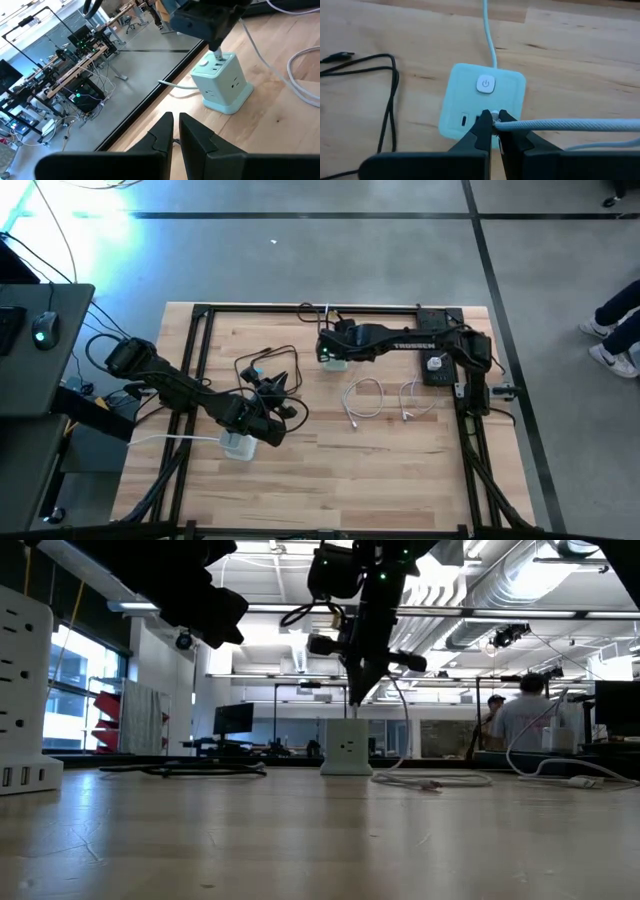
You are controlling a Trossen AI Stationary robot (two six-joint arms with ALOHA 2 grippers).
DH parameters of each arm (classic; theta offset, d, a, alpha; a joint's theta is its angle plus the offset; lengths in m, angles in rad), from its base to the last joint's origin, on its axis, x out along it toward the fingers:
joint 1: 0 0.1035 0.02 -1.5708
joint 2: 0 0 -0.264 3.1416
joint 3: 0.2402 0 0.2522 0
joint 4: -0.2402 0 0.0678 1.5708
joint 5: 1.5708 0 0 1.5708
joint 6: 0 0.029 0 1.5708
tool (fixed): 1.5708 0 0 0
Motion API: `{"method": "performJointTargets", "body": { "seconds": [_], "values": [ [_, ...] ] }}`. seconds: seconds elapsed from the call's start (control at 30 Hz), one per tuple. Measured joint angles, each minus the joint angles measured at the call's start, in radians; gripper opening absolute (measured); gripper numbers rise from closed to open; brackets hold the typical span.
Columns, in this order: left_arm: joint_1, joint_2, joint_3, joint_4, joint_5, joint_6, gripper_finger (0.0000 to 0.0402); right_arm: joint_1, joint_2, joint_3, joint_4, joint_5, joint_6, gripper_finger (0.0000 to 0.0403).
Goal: Insert USB
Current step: Insert the white charger cable into the light green outlet extension
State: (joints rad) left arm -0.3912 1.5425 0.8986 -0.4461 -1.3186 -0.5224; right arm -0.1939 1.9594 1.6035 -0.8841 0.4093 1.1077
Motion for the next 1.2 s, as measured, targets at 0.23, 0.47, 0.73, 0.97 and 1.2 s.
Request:
{"method": "performJointTargets", "body": {
  "seconds": [0.23, 0.47, 0.73, 0.97, 1.2],
  "values": [
    [0.0, 0.0, 0.0, 0.0, 0.0, 0.0, 0.0009, -0.016, -0.001, 0.002, 0.012, -0.052, -0.001, 0.0],
    [0.0, 0.0, 0.0, 0.0, 0.0, 0.0, 0.0009, -0.014, 0.0, 0.003, 0.0, -0.065, 0.017, 0.0],
    [0.0, 0.0, 0.0, 0.0, 0.0, 0.0, 0.0009, -0.015, 0.0, 0.004, -0.005, -0.096, 0.017, 0.0],
    [0.0, 0.0, 0.0, 0.0, 0.0, 0.0, 0.0009, -0.034, -0.003, 0.005, -0.006, -0.134, 0.009, 0.0],
    [0.0, 0.0, 0.0, 0.0, 0.0, 0.0, 0.0009, -0.052, -0.003, 0.031, -0.023, -0.165, -0.028, 0.0]
  ]
}}
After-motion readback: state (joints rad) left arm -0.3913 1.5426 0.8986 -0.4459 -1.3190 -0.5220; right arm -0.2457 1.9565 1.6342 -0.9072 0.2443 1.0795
